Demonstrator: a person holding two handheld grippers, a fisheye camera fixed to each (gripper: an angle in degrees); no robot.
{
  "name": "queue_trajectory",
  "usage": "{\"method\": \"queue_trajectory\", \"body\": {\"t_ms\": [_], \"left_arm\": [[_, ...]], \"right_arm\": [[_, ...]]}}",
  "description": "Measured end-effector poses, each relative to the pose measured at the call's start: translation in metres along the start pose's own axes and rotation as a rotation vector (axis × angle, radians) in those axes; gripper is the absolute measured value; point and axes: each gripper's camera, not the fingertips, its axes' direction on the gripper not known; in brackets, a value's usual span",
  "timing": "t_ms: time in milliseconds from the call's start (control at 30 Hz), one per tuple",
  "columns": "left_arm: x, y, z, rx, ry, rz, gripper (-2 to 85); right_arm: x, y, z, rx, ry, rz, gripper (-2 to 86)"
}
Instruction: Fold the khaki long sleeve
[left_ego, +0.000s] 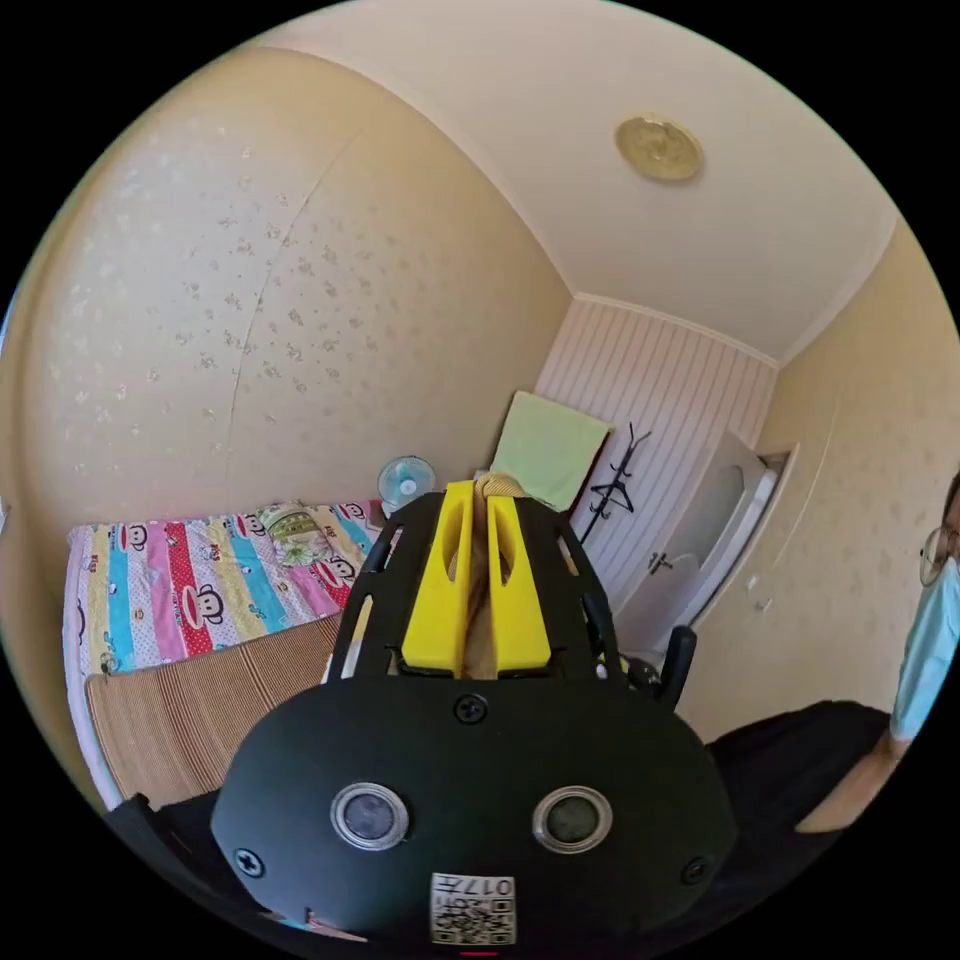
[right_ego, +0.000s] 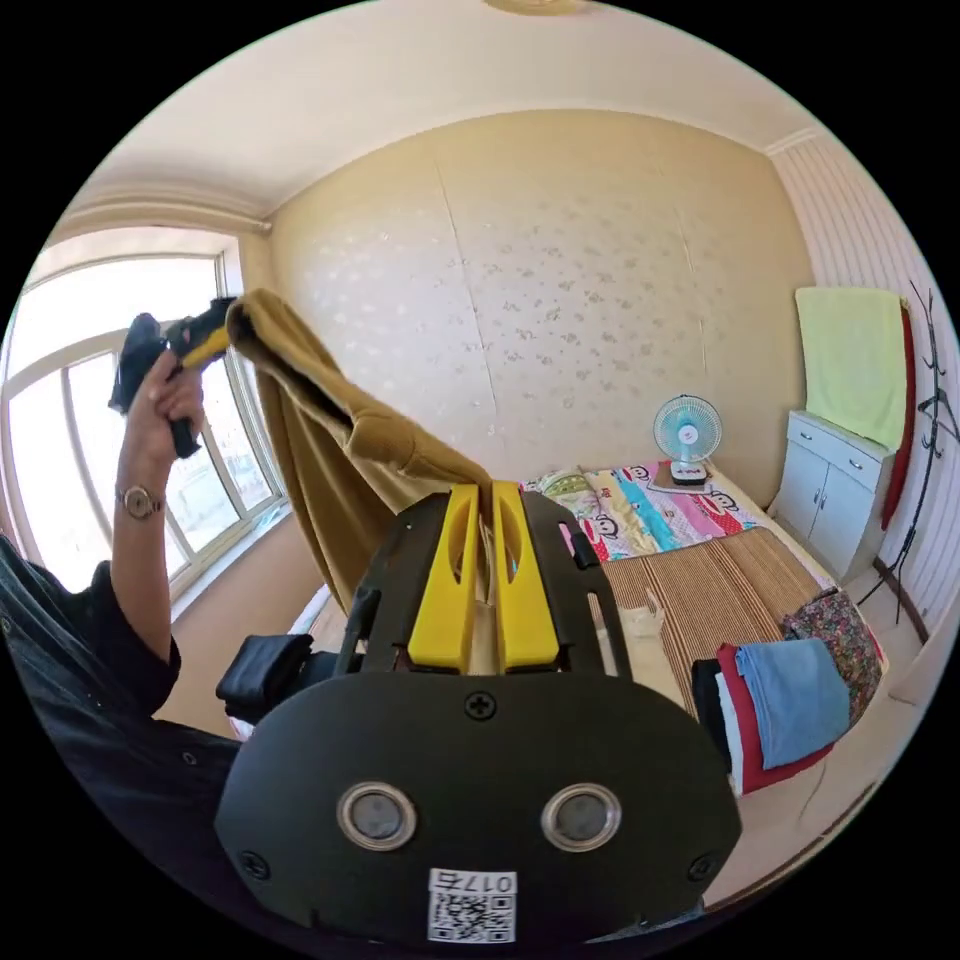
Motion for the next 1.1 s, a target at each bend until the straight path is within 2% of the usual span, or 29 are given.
{"method": "queue_trajectory", "body": {"t_ms": [167, 333, 533, 667, 767, 867, 900, 933, 967, 1000, 1033, 1067, 1100], "left_arm": [[-0.028, 0.017, -0.019, -0.202, 0.17, 0.158, 0.0], [-0.021, 0.044, -0.059, -0.229, 0.289, 0.266, 0.2], [-0.013, 0.042, -0.085, -0.155, 0.293, 0.144, 0.4], [-0.03, 0.036, -0.08, -0.099, 0.187, -0.004, 0.6], [-0.058, 0.026, -0.055, -0.091, 0.08, -0.042, 0.9], [-0.123, 0.0, 0.0, -0.175, -0.071, -0.114, 1.7], [-0.141, -0.005, 0.014, -0.199, -0.107, -0.134, 2.0], [-0.184, -0.014, 0.045, -0.239, -0.172, -0.194, 2.8], [-0.23, -0.016, 0.076, -0.258, -0.236, -0.249, 4.4], [-0.253, -0.015, 0.09, -0.272, -0.274, -0.264, 5.2], [-0.297, -0.004, 0.117, -0.324, -0.387, -0.29, 6.3], [-0.335, 0.02, 0.137, -0.395, -0.516, -0.374, 6.9], [-0.352, 0.037, 0.145, -0.433, -0.558, -0.428, 7.0]], "right_arm": [[0.042, -0.017, -0.047, 0.172, -0.194, 0.109, 2.7], [0.034, -0.032, -0.089, 0.28, -0.318, 0.003, 2.6], [0.001, -0.065, -0.124, 0.351, -0.224, -0.148, 2.6], [-0.012, -0.087, -0.097, 0.336, -0.131, -0.24, 2.6], [-0.005, -0.109, -0.03, 0.261, -0.042, -0.292, 2.7], [0.021, -0.143, 0.106, 0.054, 0.033, -0.361, 2.8], [0.039, -0.158, 0.181, -0.076, 0.024, -0.36, 2.9], [0.05, -0.164, 0.221, -0.136, 0.015, -0.349, 2.9], [0.072, -0.169, 0.304, -0.247, 0.0, -0.335, 3.1], [0.093, -0.165, 0.387, -0.393, 0.001, -0.31, 3.4], [0.114, -0.151, 0.463, -0.553, 0.021, -0.259, 3.8], [0.125, -0.139, 0.494, -0.627, 0.031, -0.229, 4.1], [0.146, -0.105, 0.549, -0.773, 0.028, -0.152, 4.9]]}}
